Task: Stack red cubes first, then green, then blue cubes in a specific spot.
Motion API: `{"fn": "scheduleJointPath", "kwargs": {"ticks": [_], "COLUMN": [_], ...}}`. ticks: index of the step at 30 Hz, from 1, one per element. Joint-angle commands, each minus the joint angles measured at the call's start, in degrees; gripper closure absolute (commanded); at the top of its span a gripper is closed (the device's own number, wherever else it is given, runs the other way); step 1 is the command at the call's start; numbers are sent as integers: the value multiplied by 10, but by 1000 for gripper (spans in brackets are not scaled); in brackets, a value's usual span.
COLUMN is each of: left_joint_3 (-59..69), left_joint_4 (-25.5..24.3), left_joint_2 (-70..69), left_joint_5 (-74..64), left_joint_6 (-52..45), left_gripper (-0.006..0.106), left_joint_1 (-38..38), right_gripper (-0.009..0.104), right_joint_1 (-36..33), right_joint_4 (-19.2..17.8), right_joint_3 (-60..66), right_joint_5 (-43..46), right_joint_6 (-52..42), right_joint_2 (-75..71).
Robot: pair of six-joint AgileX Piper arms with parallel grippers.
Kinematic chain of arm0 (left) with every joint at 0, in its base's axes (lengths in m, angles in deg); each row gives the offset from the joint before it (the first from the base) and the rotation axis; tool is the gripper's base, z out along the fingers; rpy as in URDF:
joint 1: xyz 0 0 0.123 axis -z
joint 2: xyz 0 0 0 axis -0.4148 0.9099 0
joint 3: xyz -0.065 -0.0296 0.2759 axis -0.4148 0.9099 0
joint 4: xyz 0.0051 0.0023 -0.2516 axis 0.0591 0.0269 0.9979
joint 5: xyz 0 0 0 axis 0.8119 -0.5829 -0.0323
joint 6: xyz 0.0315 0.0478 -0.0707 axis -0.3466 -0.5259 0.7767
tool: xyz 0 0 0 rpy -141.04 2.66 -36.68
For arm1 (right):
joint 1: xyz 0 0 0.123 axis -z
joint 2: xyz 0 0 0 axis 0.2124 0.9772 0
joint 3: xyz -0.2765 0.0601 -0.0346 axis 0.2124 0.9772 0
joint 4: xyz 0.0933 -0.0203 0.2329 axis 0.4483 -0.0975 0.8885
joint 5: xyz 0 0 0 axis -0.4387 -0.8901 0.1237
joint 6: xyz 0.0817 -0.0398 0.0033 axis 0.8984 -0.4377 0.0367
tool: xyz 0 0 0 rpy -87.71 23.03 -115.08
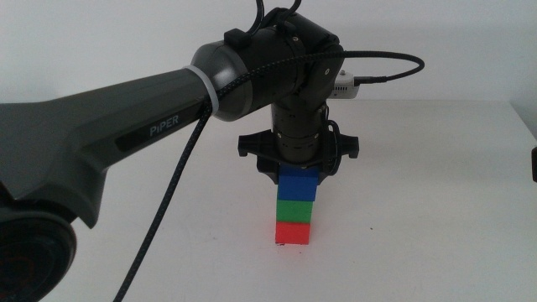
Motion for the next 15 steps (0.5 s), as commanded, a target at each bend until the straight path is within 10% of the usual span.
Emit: {"fn": "scheduleJointPath", "kwargs": {"ticks": [1, 2, 8, 15], "left_joint_3": [-4, -4, -4, -5], "left_joint_4": [-4, -11, -18, -18], "left_joint_2": [-2, -2, -2, -41], "left_joint_5": [0, 0, 0, 0], "left_joint_6": [1, -3, -3, -3], "left_gripper": [72, 38, 7, 7], "left_joint_1": [1, 1, 1, 1], "right_gripper": [17, 17, 17, 17], "right_joint_1": [0, 0, 0, 0], "right_joint_4": [-5, -5, -5, -5], "right_joint_3": [2, 2, 2, 2], "right_joint_5": [5, 5, 5, 5], "right_joint_6": [-1, -1, -1, -1], "right_joint_2": [-2, -2, -2, -2]}}
